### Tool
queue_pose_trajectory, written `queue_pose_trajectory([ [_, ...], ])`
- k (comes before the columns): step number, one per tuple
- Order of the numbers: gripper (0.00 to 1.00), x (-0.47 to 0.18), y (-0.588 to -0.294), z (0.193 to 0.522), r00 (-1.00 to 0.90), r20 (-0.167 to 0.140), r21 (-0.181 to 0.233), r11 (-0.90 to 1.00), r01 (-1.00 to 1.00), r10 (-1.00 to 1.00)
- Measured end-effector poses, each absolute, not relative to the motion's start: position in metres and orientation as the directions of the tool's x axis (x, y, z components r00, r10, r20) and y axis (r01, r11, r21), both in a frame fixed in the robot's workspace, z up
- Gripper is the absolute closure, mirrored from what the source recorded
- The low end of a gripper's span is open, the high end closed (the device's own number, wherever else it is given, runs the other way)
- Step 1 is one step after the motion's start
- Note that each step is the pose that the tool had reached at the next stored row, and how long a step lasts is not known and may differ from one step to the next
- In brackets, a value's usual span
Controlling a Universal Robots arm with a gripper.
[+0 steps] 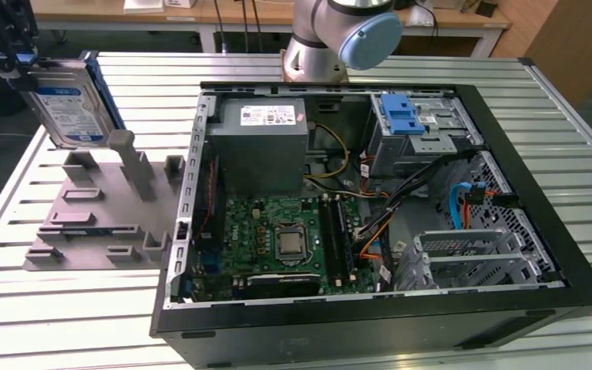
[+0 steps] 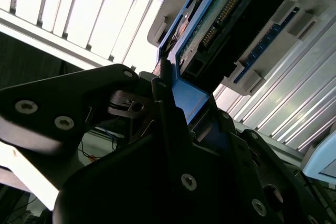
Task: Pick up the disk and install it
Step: 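Pick up the disk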
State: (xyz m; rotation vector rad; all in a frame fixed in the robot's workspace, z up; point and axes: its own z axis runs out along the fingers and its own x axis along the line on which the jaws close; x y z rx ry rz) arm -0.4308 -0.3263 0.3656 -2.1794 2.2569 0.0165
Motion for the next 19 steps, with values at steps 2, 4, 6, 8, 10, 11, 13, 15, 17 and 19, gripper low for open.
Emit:
queue_pose_trajectory([
  [2, 0.64, -0.4307, -0.3263, 0.3663, -0.035, -0.01, 0.005, 0.035, -0.999, -0.999],
  [4, 0.64, -0.4307, -0.3261, 0.367, -0.035, -0.01, 0.005, 0.035, -0.999, -0.999],
  [6, 0.64, -0.4308, -0.326, 0.3677, -0.035, -0.01, 0.005, 0.035, -0.999, -0.999],
  [8, 0.64, -0.4307, -0.326, 0.3684, -0.035, -0.01, 0.005, 0.035, -0.999, -0.999],
  [10, 0.64, -0.4308, -0.3259, 0.3692, -0.035, -0.01, 0.005, 0.035, -0.999, -0.999],
  [11, 0.64, -0.4307, -0.3258, 0.3696, -0.035, -0.01, 0.005, 0.035, -0.999, -0.999],
  [13, 0.64, -0.4308, -0.3257, 0.3703, -0.035, -0.01, 0.005, 0.035, -0.999, -0.999],
  [15, 0.64, -0.4308, -0.3257, 0.3711, -0.035, -0.01, 0.005, 0.035, -0.999, -0.999],
  [17, 0.64, -0.4308, -0.3256, 0.3718, -0.035, -0.01, 0.005, 0.035, -0.999, -0.999],
  [19, 0.64, -0.4308, -0.3255, 0.3724, -0.035, -0.01, 0.005, 0.035, -0.999, -0.999],
])
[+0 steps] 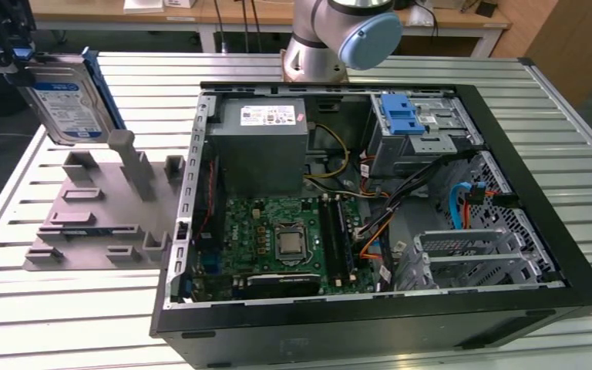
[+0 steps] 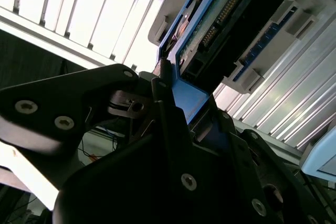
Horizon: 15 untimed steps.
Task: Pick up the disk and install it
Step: 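Pick up the disk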
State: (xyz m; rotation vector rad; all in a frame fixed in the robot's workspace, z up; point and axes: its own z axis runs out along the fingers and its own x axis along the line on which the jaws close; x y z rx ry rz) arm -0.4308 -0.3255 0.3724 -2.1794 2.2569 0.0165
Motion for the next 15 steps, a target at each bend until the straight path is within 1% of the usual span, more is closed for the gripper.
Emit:
queue_pose_trajectory([
  [15, 0.64, -0.4308, -0.3247, 0.3767, -0.035, -0.01, 0.005, 0.035, -0.999, -0.999],
])
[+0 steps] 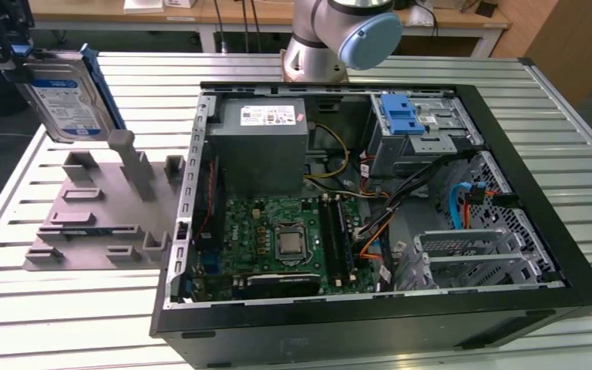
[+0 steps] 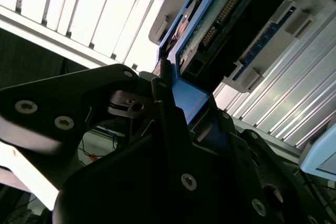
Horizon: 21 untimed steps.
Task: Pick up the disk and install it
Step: 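Pick up the disk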
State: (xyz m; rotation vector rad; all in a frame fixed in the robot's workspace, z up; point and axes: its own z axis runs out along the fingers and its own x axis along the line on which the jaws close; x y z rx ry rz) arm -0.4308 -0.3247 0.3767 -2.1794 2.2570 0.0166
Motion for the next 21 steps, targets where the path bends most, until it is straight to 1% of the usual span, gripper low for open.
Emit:
queue_pose_trajectory([
  [21, 0.64, -0.4308, -0.3237, 0.3839, -0.035, -0.01, 0.005, 0.035, -0.999, -0.999],
])
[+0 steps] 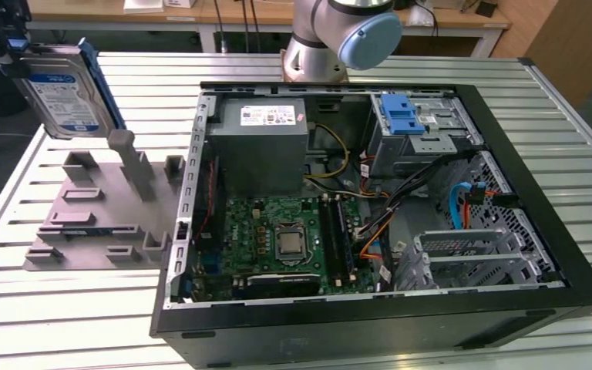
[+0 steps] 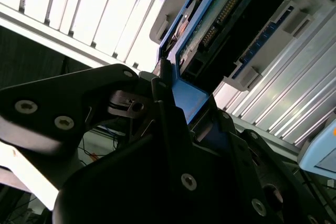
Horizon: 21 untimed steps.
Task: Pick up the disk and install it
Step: 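Pick up the disk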
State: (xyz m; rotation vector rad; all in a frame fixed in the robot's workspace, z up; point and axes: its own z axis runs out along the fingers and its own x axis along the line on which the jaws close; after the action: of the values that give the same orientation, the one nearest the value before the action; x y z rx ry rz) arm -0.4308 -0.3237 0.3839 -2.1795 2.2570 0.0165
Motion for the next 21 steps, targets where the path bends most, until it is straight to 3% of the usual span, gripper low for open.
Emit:
queue_pose_trajectory([
  [21, 0.64, -0.4308, -0.3229, 0.3938, -0.035, -0.01, 0.005, 0.035, -0.999, -0.999],
])
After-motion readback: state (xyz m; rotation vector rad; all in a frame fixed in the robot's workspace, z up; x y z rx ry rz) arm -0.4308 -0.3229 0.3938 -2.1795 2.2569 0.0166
